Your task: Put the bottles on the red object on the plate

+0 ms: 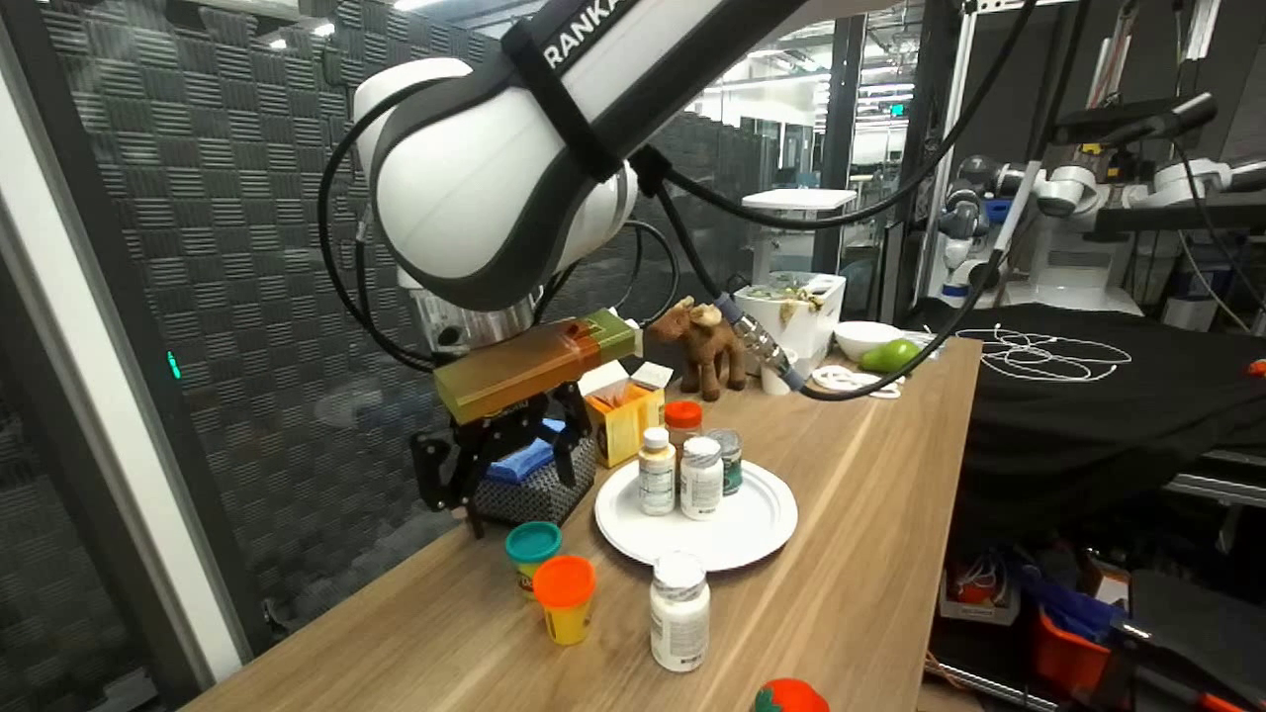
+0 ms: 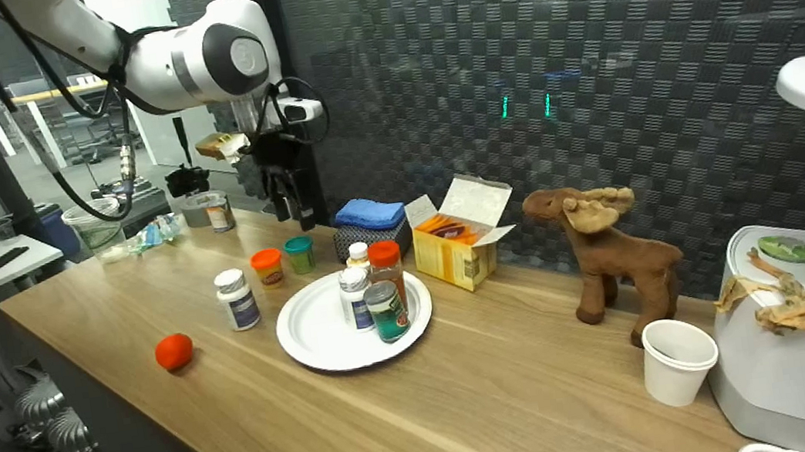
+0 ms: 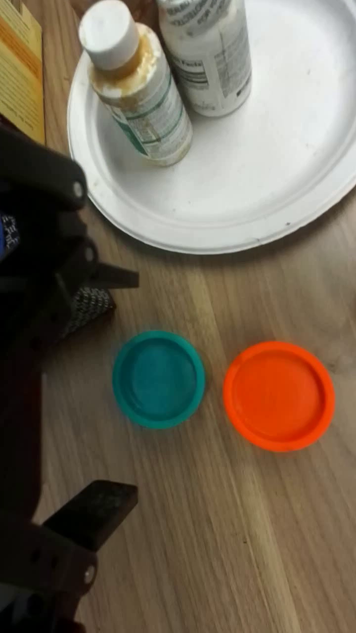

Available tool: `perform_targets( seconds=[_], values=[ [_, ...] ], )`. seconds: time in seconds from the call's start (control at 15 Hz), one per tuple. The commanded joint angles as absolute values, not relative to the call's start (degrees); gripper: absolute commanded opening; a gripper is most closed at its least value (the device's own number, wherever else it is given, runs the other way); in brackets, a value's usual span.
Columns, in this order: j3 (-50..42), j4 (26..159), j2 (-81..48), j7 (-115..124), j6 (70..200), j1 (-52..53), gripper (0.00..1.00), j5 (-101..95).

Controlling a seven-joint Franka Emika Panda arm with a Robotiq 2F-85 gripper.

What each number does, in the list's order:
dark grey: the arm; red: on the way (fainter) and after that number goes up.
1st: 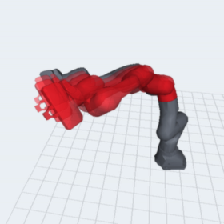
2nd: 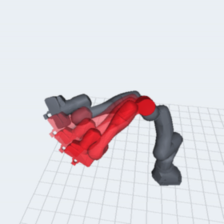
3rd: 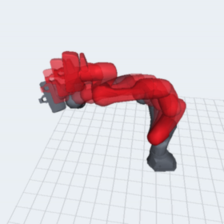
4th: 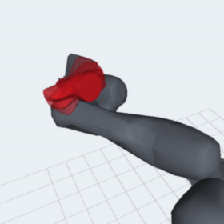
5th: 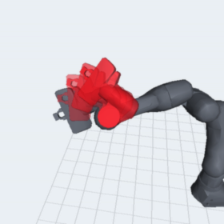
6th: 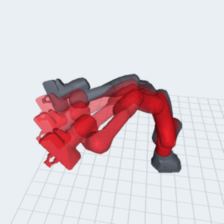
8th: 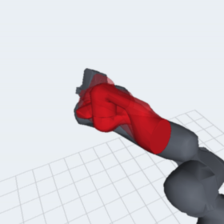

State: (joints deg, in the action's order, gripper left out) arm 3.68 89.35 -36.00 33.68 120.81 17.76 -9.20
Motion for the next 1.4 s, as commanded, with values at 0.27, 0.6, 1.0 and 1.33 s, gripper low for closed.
perform_targets(
  seconds=[0.27,0.6,1.0,1.33],
  values=[
    [4.1,85.5,-39.4,32.5,119.4,17.0,1.0,-0.6],
    [3.3,85.2,-40.5,34.4,119.0,17.3,1.0,1.5],
    [1.4,85.2,-40.5,38.1,119.8,19.1,1.0,-0.8],
    [1.1,84.4,-41.4,40.0,118.6,19.2,0.96,-0.7]
  ],
)
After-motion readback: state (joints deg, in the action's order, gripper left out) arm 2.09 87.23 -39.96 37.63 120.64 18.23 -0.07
